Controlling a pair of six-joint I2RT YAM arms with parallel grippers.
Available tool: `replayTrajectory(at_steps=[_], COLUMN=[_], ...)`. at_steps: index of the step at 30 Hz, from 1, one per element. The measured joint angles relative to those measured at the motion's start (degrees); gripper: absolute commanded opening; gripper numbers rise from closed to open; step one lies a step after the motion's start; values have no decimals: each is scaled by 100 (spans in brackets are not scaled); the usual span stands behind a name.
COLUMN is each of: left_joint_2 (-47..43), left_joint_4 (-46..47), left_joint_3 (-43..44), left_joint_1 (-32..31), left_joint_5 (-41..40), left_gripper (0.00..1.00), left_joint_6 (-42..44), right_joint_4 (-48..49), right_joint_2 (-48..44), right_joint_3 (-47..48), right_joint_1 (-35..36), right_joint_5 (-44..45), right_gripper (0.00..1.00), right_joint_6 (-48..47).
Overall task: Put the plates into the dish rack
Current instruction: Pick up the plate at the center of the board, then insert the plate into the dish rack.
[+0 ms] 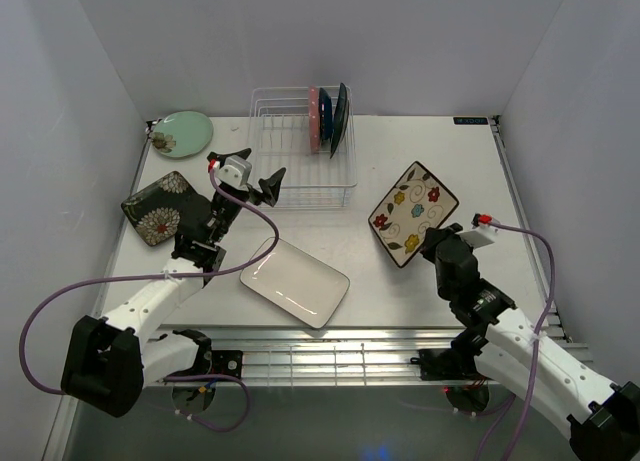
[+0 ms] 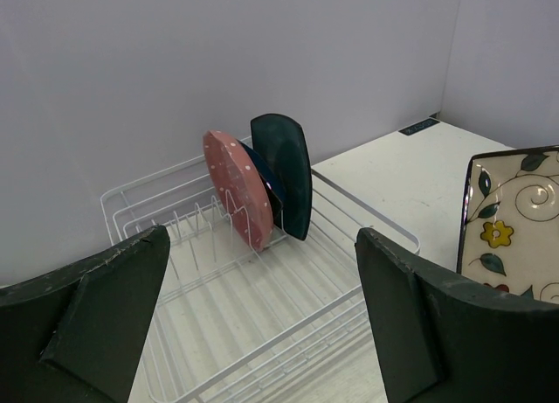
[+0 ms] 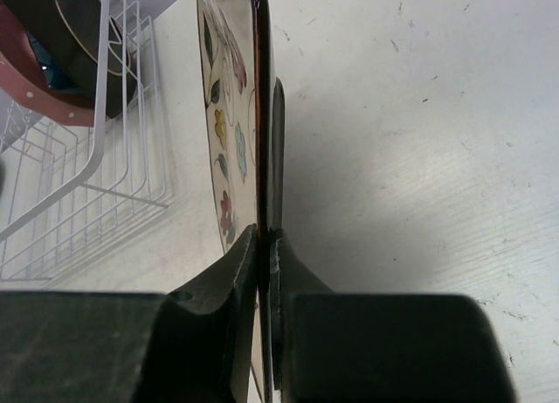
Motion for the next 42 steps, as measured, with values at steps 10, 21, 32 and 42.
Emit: replayTrajectory(at_steps=[10,21,32,42], left_joint_2=[-33,-31,-31,-42], left_joint_4=[0,0,0,0], left_joint_3=[-59,-59,-59,-59], left_joint_1=[0,0,0,0], left_joint_5=[7,7,9,4], left_gripper=[98,98,98,98], left_joint_6=[13,13,15,15], right_joint_4=[-494,-686,-933,-968], right_joint_2=[-140,-160,-17,1049], right_joint_3=[417,984,1838,2876], right_joint_1=[0,0,0,0], right_joint_5=[-96,-162,-487,-1093], right_gripper=[8,8,8,8], right_joint_6=[-422,-841,-1279,-1598])
